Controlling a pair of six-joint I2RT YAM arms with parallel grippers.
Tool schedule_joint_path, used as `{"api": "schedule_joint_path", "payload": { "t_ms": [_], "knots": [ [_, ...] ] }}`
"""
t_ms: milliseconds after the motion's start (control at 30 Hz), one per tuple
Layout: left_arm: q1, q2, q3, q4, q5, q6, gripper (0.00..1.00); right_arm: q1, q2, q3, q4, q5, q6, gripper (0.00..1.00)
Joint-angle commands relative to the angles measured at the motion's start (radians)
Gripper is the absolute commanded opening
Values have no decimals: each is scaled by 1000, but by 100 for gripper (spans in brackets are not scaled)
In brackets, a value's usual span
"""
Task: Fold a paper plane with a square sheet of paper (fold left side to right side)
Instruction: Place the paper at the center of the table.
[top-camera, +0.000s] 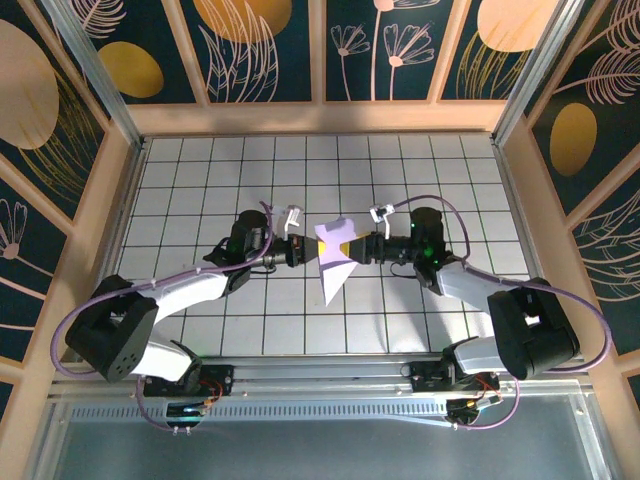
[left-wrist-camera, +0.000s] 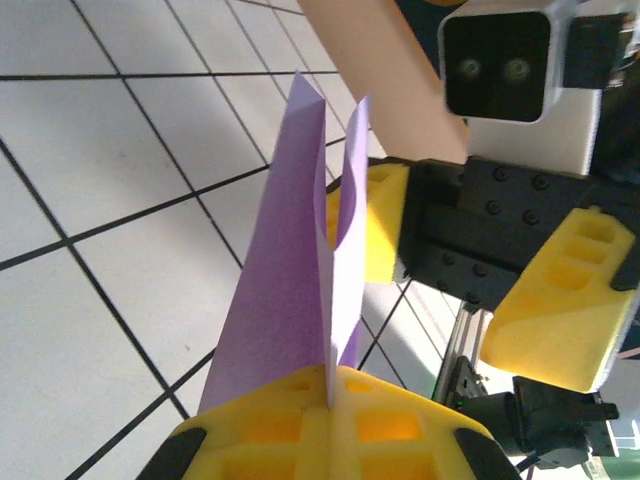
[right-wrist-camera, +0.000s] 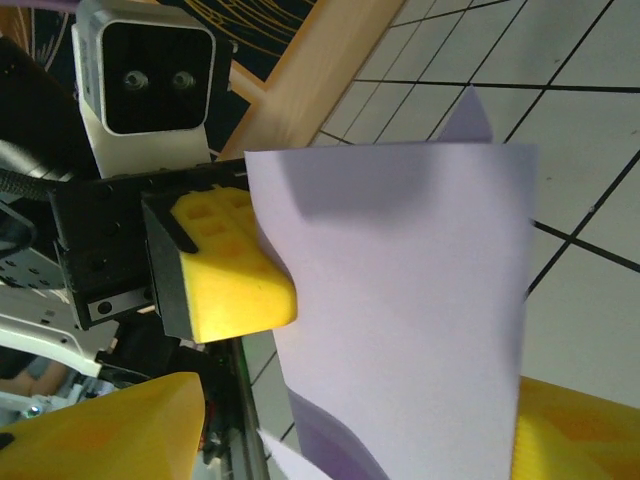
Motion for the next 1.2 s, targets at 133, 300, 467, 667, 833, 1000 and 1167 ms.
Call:
{"api": "schedule_joint_path", "payload": {
  "t_ms": [133,300,467,667,833,1000,1167],
  "knots": [
    [5,42,11,-12,5,28,0,-1,10,61,-155,37,-100,56],
    [5,51,1,-9,19,29,0,-2,29,87,-183,55,-116,47],
    [5,62,-9,7,31,19,0,-2,54,110,-209,78,-126,33],
    [5,65,-17,-20,-13,27,10,-1,87,120,-227,117,-124,7],
    [5,56,-20,-107,-147,43,47,-1,151,116,-244,190,-103,0],
    [5,7,-17,-226,-319,79,51,-2,205,124,-298,278,-62,0],
    [-46,-74,5,-359,-471,148,50,-4,207,144,-396,358,-13,0]
  ]
}}
